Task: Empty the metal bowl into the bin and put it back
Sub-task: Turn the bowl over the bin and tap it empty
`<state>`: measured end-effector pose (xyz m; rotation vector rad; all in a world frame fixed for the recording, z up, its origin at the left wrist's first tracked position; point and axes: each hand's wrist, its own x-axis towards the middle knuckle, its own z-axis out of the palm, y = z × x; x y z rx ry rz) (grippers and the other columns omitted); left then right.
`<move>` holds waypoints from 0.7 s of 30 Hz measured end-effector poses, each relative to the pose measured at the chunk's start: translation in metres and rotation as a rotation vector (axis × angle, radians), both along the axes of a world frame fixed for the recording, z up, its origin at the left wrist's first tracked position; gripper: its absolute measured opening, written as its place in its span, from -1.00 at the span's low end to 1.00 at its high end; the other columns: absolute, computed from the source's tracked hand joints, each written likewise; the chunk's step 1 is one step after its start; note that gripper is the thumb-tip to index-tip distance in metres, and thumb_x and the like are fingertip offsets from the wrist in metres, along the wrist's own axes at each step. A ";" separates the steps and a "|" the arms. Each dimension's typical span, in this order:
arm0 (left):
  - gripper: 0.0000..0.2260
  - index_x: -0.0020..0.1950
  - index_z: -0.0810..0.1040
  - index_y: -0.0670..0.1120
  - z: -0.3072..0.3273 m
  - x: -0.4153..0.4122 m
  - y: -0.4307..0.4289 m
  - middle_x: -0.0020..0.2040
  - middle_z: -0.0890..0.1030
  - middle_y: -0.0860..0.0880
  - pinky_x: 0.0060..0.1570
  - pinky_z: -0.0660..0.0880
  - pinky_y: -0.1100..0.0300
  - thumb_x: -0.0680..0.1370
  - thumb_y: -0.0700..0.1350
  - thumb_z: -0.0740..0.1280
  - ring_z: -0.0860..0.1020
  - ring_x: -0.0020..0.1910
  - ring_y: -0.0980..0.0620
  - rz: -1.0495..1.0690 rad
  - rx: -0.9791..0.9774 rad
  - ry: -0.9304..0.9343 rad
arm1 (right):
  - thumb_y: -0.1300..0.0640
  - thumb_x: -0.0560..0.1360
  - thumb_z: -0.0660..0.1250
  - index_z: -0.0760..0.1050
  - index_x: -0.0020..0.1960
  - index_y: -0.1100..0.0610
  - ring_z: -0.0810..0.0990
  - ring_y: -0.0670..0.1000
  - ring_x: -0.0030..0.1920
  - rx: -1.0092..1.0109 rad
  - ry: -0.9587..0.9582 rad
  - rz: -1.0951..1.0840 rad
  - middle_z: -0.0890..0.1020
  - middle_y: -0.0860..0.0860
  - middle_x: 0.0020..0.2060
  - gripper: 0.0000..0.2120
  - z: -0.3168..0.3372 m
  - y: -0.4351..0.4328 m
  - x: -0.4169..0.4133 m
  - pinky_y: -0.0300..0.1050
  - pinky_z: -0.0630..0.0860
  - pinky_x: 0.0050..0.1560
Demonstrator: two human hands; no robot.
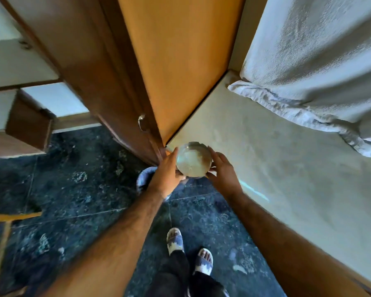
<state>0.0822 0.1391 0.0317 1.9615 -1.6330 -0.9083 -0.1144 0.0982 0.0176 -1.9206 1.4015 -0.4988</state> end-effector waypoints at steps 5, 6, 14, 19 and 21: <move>-0.11 0.58 0.12 0.03 -0.014 0.060 0.049 0.48 0.42 -0.10 0.31 0.51 -0.07 0.38 -0.24 0.54 0.51 0.35 -0.09 0.096 -0.004 0.039 | 0.31 0.44 0.43 0.21 0.56 -0.05 0.61 0.09 0.24 0.043 0.015 0.035 0.52 0.08 0.40 -0.21 -0.002 0.029 0.061 -0.06 0.55 0.26; -0.12 0.58 0.13 0.00 -0.019 0.072 0.058 0.47 0.43 -0.12 0.28 0.52 -0.10 0.38 -0.22 0.54 0.52 0.34 -0.11 0.111 -0.011 0.025 | 0.31 0.44 0.44 0.22 0.56 -0.01 0.59 0.06 0.25 0.046 0.020 0.048 0.53 0.09 0.39 -0.23 -0.004 0.034 0.073 -0.15 0.51 0.27; -0.19 0.53 0.23 -0.21 -0.070 0.174 0.109 0.41 0.50 -0.25 0.26 0.53 -0.07 0.37 -0.18 0.55 0.58 0.26 -0.22 0.133 -0.071 -0.110 | 0.34 0.44 0.45 0.24 0.55 -0.05 0.68 0.05 0.12 0.136 -0.056 0.055 0.61 0.13 0.28 -0.22 -0.055 0.075 0.179 -0.14 0.57 0.22; -0.26 0.54 0.23 -0.19 -0.132 0.220 0.104 0.38 0.52 -0.25 0.25 0.54 -0.06 0.44 -0.14 0.50 0.59 0.24 -0.20 0.133 -0.050 -0.125 | 0.35 0.44 0.43 0.28 0.53 0.04 0.69 0.11 0.13 0.154 -0.083 -0.011 0.66 0.19 0.20 -0.27 -0.113 0.076 0.230 0.01 0.60 0.20; -0.27 0.55 0.22 -0.14 -0.162 0.229 0.097 0.34 0.55 -0.25 0.14 0.59 -0.12 0.45 -0.12 0.48 0.63 0.15 -0.20 0.122 -0.048 -0.118 | 0.35 0.44 0.42 0.30 0.52 0.04 0.70 0.10 0.10 0.155 -0.083 -0.041 0.70 0.17 0.14 -0.30 -0.142 0.071 0.238 -0.09 0.59 0.17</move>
